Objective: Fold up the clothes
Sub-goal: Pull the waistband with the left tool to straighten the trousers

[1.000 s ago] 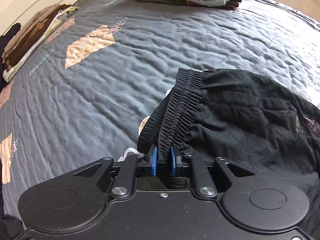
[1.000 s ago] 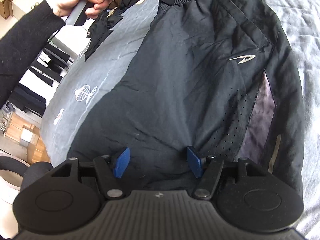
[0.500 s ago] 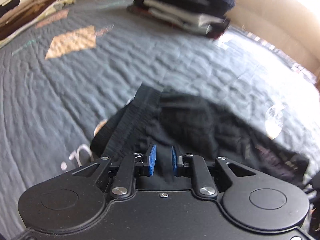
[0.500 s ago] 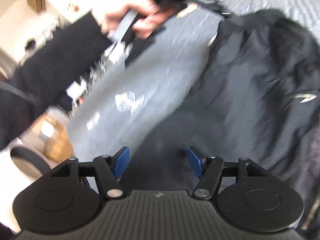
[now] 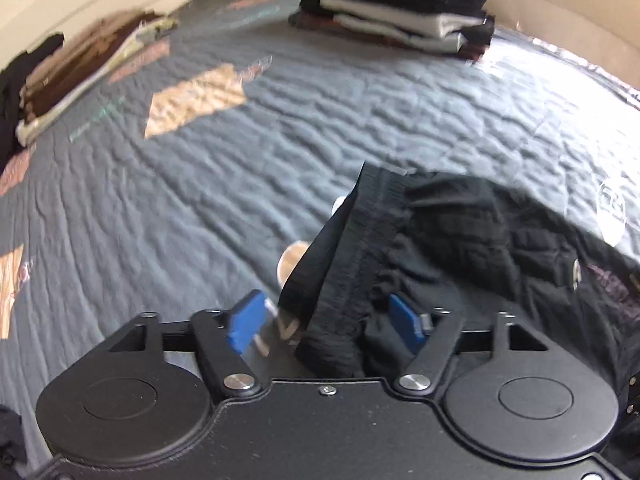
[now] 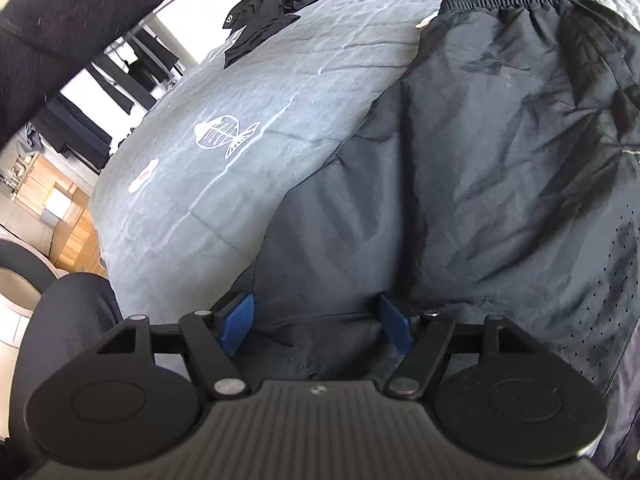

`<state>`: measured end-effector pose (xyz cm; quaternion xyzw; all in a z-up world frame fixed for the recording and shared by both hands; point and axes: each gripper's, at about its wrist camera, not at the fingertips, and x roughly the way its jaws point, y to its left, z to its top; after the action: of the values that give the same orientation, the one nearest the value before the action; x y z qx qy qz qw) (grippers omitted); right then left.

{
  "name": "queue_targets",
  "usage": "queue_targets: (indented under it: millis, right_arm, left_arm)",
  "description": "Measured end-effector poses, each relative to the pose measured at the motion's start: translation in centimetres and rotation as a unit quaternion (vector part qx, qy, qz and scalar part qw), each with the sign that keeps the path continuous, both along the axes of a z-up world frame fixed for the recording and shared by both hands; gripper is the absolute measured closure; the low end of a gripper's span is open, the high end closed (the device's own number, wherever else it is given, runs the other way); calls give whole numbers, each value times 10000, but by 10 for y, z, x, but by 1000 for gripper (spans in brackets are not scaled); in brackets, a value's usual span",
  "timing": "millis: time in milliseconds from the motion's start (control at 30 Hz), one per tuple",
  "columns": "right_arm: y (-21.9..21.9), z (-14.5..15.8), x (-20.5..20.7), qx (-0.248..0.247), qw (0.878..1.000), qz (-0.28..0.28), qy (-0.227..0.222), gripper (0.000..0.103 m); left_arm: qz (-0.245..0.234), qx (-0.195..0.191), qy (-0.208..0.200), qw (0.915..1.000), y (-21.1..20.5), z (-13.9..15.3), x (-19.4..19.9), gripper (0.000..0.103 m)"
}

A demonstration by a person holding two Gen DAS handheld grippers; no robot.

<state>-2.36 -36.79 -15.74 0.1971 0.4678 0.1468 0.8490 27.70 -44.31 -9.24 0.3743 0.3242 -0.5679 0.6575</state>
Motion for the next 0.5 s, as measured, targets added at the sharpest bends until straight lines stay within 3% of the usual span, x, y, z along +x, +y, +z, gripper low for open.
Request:
queue_targets:
  millis: [133,167,200,233,333,500]
  right_arm:
    - [3,-1,1,-21,10000,8,-9,32]
    - [4,-1,1,-27,10000,15,-17,32]
    - [5,-2,2,-32,10000,22,-25,32]
    - [6,-2,2,-38,10000,29,-34,31]
    - [9,-3,2,-123,9999,93,-61,30]
    - [14,-3,1,-255,9995,164,-88,27]
  left_arm:
    - [95,211,68,9997,-9,-22,4,44]
    - [45,249,62,9997,-10,-27,3,50]
    - [-11,310,131,9994,-11,-31,3,72]
    - [-25,351,166,9992,-11,-34,3,76]
    - [-65,390,177,9991,-13,-35,4,84]
    - [-108,359,133,9992,-20,-27,7,88]
